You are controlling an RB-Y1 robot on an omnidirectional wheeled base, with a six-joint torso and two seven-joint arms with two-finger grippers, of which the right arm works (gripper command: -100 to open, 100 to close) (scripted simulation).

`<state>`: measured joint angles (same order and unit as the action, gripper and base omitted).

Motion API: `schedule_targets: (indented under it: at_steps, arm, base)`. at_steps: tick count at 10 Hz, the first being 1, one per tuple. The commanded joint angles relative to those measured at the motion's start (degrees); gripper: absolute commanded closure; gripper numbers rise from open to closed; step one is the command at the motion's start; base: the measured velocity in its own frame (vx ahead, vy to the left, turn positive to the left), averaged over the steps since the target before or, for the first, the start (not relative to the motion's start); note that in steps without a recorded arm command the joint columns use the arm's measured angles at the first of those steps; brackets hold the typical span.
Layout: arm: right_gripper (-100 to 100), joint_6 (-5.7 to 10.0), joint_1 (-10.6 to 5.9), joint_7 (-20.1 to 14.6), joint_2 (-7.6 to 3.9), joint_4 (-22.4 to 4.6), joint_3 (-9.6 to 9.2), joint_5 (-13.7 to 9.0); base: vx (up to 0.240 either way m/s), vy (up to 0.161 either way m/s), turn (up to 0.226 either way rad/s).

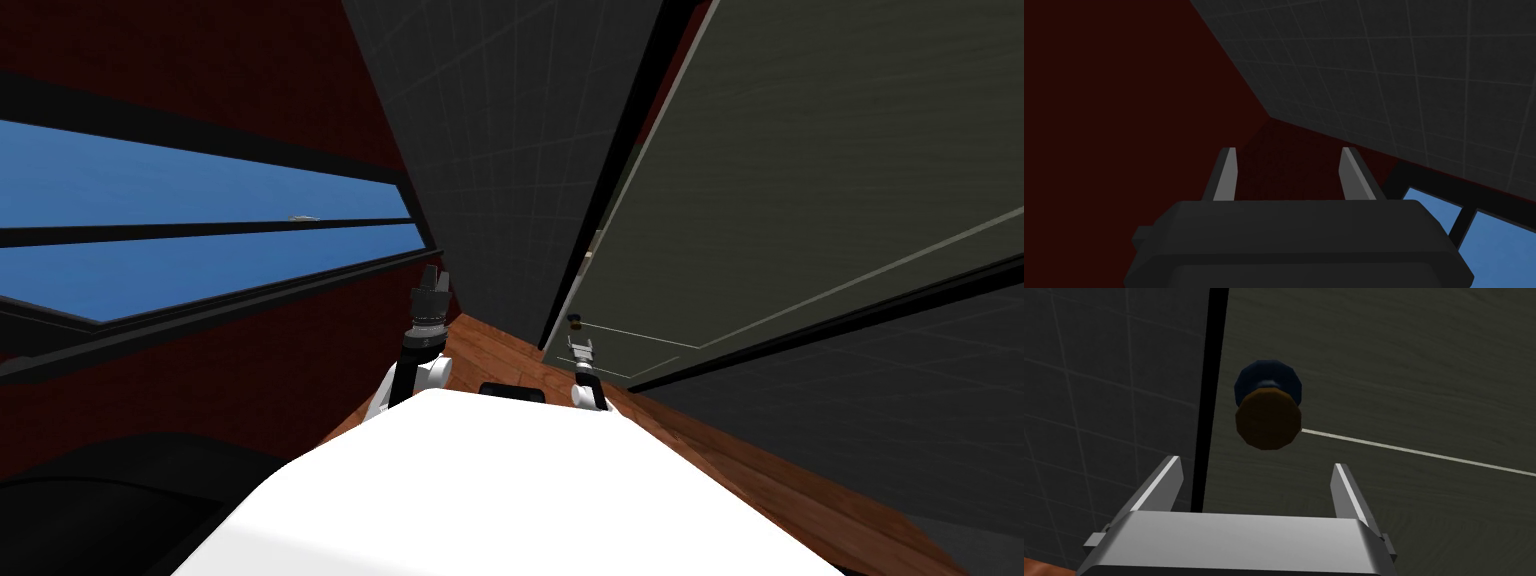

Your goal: Pull the door open

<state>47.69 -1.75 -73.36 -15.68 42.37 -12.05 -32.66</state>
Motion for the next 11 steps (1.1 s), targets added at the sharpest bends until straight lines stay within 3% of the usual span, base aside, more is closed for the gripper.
schedule_targets:
  at_steps: [1, 5, 6, 7, 9, 11]
  arm:
    - [-100, -0.28, -0.05, -2.86, 0.13, 0.39, -0.5, -0.9]
    - [-100, -0.67, -0.18, -7.35, 0.45, 0.94, -1.44, -2.53]
    - [-100, -0.56, -0.22, -6.58, 0.39, 0.74, -1.3, -2.26]
    - [-100, 0.08, 0.25, -8.1, -0.79, 0.06, -0.84, -2.72]
    - [-100, 0.08, 0.25, -8.1, -0.79, 0.06, -0.84, -2.72]
    - [-100, 1.08, 0.98, -10.04, -2.6, -1.0, -0.1, -3.34]
  base:
    - [-0.071, -0.019, 0.021]
    - [-0.06, -0.02, 0.015]
    - [-0.022, -0.005, 0.003]
    - [0.122, 0.009, 0.138]
    - [0.118, 0.015, 0.047]
    - [0.165, 0.007, 0.152]
